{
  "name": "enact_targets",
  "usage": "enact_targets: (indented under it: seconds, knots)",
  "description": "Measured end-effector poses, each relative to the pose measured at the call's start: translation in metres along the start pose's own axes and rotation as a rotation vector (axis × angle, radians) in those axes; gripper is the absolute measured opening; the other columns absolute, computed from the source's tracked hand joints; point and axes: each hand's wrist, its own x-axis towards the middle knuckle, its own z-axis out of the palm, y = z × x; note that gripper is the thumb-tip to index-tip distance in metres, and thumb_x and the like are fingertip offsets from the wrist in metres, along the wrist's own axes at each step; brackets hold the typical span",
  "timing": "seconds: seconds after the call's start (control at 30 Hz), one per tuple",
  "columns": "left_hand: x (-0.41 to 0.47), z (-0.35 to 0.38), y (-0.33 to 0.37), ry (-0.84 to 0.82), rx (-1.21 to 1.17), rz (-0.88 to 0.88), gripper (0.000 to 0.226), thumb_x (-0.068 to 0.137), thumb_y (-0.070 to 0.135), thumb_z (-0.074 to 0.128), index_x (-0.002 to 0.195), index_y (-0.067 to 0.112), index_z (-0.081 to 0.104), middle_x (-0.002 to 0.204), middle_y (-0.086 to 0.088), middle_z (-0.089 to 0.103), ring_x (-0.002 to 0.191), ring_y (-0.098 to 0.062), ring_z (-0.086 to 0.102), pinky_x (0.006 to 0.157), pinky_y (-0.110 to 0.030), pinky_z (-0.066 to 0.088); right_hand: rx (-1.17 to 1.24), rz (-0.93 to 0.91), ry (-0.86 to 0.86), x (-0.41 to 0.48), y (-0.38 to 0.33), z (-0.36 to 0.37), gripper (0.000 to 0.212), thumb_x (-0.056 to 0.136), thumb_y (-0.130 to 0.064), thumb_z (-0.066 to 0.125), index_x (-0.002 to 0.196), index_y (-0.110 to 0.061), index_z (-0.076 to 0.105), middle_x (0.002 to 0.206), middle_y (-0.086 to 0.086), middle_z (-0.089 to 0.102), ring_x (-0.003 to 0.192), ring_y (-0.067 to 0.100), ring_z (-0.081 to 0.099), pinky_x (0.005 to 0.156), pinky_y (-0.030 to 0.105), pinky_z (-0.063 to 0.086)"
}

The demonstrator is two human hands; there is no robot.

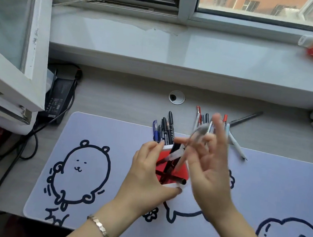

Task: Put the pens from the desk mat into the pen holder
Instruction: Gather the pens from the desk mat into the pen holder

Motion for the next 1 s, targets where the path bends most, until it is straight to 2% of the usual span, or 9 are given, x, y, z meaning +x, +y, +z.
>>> enact_targets:
  seconds: [0.03,0.23,0.33,0.43,0.5,0.6,0.73,0.9,1.0]
  knots:
    - [0.0,0.002,0.002,-0.009,-0.005,0.003,0.091,0.055,0.039,0.077,0.135,0.026,0.036,0.127,0.017,0.034,0.124,-0.007,0.036,0.101,-0.015,0.034,-0.048,0.002,-0.021,-0.006,0.007,0.001,0.065,0.089,-0.005,0.043,0.127,-0.057,0.031,0.103,-0.008,0.054,0.102,0.01,0.062,0.085,0.022,0.05]
    - [0.014,0.005,0.012,0.06,-0.013,0.048,0.093,0.052,0.03,0.084,0.133,0.021,0.04,0.113,0.03,0.033,0.116,-0.003,0.038,0.087,0.009,0.02,-0.644,-0.047,0.097,-0.015,0.023,-0.032,0.037,0.08,-0.024,0.054,0.116,-0.033,0.053,0.103,-0.006,0.046,0.106,0.01,0.042,0.096,0.009,0.029]
    - [0.024,0.004,0.018,0.002,-0.021,0.085,0.099,0.052,0.03,0.086,0.136,0.028,0.033,0.123,0.026,0.035,0.123,-0.002,0.035,0.094,0.006,0.02,-0.522,0.088,-0.124,-0.018,0.023,-0.066,0.069,0.075,-0.024,0.058,0.135,-0.042,0.03,0.132,-0.02,0.033,0.124,0.0,0.035,0.102,0.012,0.031]
    - [0.03,0.005,0.026,-0.181,-0.101,0.131,0.106,0.05,0.033,0.088,0.131,0.048,0.022,0.129,0.016,0.042,0.123,-0.003,0.042,0.103,-0.009,0.031,-0.502,0.378,-0.346,-0.02,0.028,-0.084,0.106,0.065,-0.026,0.076,0.129,-0.065,0.001,0.137,-0.042,0.021,0.127,-0.018,0.026,0.1,0.004,0.025]
    - [0.034,0.004,0.033,-0.337,-0.147,0.163,0.107,0.052,0.031,0.088,0.132,0.049,0.02,0.128,0.024,0.042,0.122,0.005,0.043,0.104,-0.014,0.035,-0.485,0.364,-0.299,-0.02,0.033,-0.085,0.103,0.055,-0.032,0.082,0.127,-0.063,0.015,0.131,-0.031,0.041,0.114,-0.02,0.041,0.09,-0.002,0.031]
    - [0.054,0.005,0.025,-0.353,-0.221,0.108,0.087,0.069,0.028,0.077,0.135,0.043,0.022,0.138,0.021,0.038,0.129,0.005,0.037,0.106,-0.019,0.034,-0.441,0.357,-0.15,-0.022,0.036,-0.09,0.086,0.049,-0.029,0.085,0.117,-0.053,0.039,0.118,-0.014,0.057,0.105,-0.004,0.056,0.085,0.009,0.043]
    - [0.102,0.015,-0.02,-0.002,0.219,-0.245,0.063,0.088,0.031,0.055,0.139,0.013,0.025,0.138,-0.014,0.034,0.126,-0.03,0.039,0.102,-0.039,0.037,-0.445,0.399,-0.015,-0.03,0.04,-0.099,0.09,0.049,-0.019,0.089,0.105,-0.067,0.037,0.118,-0.022,0.054,0.105,-0.011,0.051,0.077,0.003,0.041]
    - [0.121,0.038,-0.038,-0.089,0.423,-0.385,0.05,0.086,0.02,0.053,0.128,0.002,0.032,0.128,-0.021,0.035,0.111,-0.039,0.043,0.083,-0.039,0.041,-0.434,0.44,-0.004,-0.034,0.04,-0.102,0.089,0.051,-0.022,0.088,0.11,-0.065,0.036,0.12,-0.024,0.053,0.109,-0.012,0.049,0.081,0.004,0.039]
    - [0.125,0.042,-0.04,-0.082,0.439,-0.406,0.046,0.087,0.008,0.047,0.129,0.0,0.032,0.127,-0.024,0.039,0.108,-0.041,0.048,0.08,-0.04,0.041,-0.387,0.479,0.019,-0.038,0.041,-0.099,0.088,0.047,-0.027,0.087,0.115,-0.057,0.039,0.118,-0.023,0.056,0.109,-0.008,0.051,0.089,0.016,0.042]
